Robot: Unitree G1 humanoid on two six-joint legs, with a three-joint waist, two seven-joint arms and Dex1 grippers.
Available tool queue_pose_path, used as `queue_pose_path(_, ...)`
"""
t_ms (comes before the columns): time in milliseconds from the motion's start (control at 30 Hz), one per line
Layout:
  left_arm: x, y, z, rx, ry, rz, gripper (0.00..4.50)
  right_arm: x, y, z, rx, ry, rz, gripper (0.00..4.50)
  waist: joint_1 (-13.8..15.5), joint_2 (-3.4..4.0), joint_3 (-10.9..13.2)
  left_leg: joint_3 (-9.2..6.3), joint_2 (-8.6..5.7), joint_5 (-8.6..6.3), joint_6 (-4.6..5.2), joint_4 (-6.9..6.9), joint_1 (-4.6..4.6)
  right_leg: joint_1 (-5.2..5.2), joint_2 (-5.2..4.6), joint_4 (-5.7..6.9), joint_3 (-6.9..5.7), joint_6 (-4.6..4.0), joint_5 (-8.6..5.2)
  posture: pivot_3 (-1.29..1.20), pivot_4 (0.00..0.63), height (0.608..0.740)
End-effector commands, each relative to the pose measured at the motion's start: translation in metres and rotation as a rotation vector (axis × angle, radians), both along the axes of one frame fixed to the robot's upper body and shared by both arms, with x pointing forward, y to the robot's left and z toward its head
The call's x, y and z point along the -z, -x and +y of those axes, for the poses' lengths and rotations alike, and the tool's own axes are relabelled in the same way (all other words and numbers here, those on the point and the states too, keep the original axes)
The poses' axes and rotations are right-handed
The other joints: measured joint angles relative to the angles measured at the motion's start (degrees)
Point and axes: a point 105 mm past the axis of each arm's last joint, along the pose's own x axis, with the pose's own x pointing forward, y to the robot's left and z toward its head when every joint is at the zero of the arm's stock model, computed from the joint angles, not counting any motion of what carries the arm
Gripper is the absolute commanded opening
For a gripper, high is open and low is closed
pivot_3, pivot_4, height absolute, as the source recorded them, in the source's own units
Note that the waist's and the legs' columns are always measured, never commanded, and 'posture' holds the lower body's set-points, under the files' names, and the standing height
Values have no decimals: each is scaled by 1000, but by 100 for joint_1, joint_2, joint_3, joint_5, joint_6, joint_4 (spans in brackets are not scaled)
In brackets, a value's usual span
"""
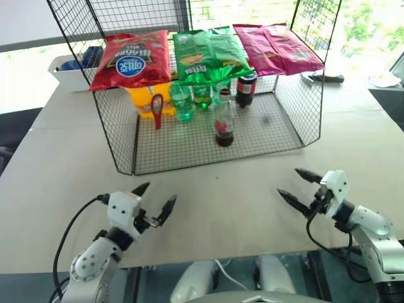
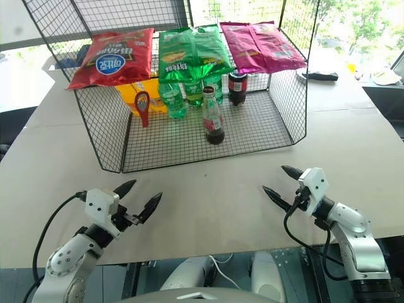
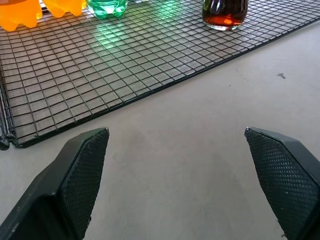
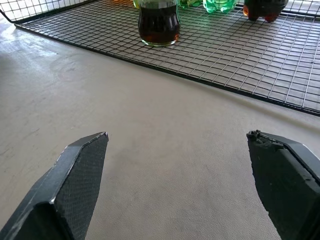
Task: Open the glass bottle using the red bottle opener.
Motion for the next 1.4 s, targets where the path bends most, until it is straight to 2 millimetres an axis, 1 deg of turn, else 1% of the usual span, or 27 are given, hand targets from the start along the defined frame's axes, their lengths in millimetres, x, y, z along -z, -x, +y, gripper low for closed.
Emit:
queue_pose_path(33, -9, 1, 3, -4, -5, -37, 4500, -12, 0, 5, -17, -10, -57, 4474, 1, 0, 0, 0, 0, 0, 0, 0, 0, 0, 0, 0, 0, 0, 0, 0, 150, 740)
queue_pose_path(267, -13, -2, 4, -13, 12, -56, 4500, -12, 1, 8, -27, -8, -56, 4474, 0, 0, 0, 0, 0, 0, 0, 0, 0, 0, 0, 0, 0, 0, 0, 0, 150, 740)
queue_pose_path(367, -27, -12, 11, -59, 31, -126, 4500, -19, 3, 22, -75, -25, -71, 4474, 0, 0, 0, -1, 0, 0, 0, 1, 0, 0, 0, 1, -1, 0, 0, 0, 150, 740)
queue_pose_path(433, -39, -23, 18, -111, 28, -184, 4500, -31, 6, 39, -136, -48, -93, 4474, 4, 0, 0, -2, 2, 1, -1, 2, 1, 0, 1, 4, -3, 0, 0, 0, 150, 740)
queue_pose_path(533, -51, -33, 24, -153, 34, -239, 4500, -46, 7, 55, -181, -86, -115, 4474, -15, -2, -2, -1, 4, 1, -3, 5, 2, 0, 2, 8, -2, 0, 1, 0, 150, 740)
queue_pose_path(567, -61, -40, 27, -176, 41, -273, 4500, -56, 7, 64, -206, -111, -138, 4474, -14, -4, -2, 1, 3, 1, -3, 6, 1, 0, 2, 7, 0, 0, 1, 0, 150, 740)
queue_pose_path(633, -74, -48, 30, -209, 52, -321, 4500, -70, 8, 76, -239, -146, -166, 4474, -10, -4, -2, -3, 3, 1, -3, 7, 0, -2, 4, 7, -3, 0, 2, 0, 150, 740)
queue_pose_path(733, -105, -70, 32, -250, 89, -427, 4500, -99, 10, 102, -316, -201, -238, 4474, -12, -5, -3, -7, 4, 2, -4, 8, 1, -2, 5, 10, -6, 0, 3, 0, 150, 740)
queue_pose_path(800, -117, -79, 33, -271, 99, -465, 4500, -110, 11, 108, -334, -217, -263, 4474, -19, -7, -3, -10, 5, 4, -8, 10, 0, -5, 8, 12, -9, -6, 7, 0, 150, 740)
queue_pose_path(900, -129, -88, 34, -293, 122, -496, 4500, -121, 13, 114, -348, -235, -283, 4474, -32, -10, -6, -9, 4, 3, -8, 11, -1, -5, 7, 10, -7, -6, 8, 0, 150, 740)
queue_pose_path(1000, -133, -95, 31, -288, 130, -507, 4500, -130, 16, 118, -364, -252, -300, 4474, -52, -10, -6, -10, 4, 0, -10, 8, -6, -16, 9, 10, -7, -6, 8, 0, 150, 740)
queue_pose_path(1067, -133, -100, 29, -281, 135, -506, 4500, -132, 17, 121, -369, -257, -302, 4474, -51, -10, -6, -11, 10, -2, -14, 8, -6, -18, 16, 11, -6, -7, 8, 0, 150, 740)
queue_pose_path(1167, -131, -104, 25, -263, 143, -496, 4500, -132, 18, 122, -369, -258, -296, 4474, -43, -10, -6, -12, 11, -2, -16, 11, -5, -17, 18, 19, -7, -9, 9, 0, 150, 740)
queue_pose_path(1233, -126, -111, 19, -222, 164, -472, 4500, -131, 18, 123, -371, -258, -292, 4474, -29, -10, -6, -11, 11, -2, -17, 16, -4, -16, 17, 26, -7, -11, 11, 0, 150, 740)
queue_pose_path(1400, -122, -125, 15, -191, 173, -449, 4500, -129, 17, 123, -370, -253, -291, 4474, 90, -10, -6, -31, 12, 15, -45, 22, -1, -14, 22, 37, -25, -23, 32, 0, 150, 740)
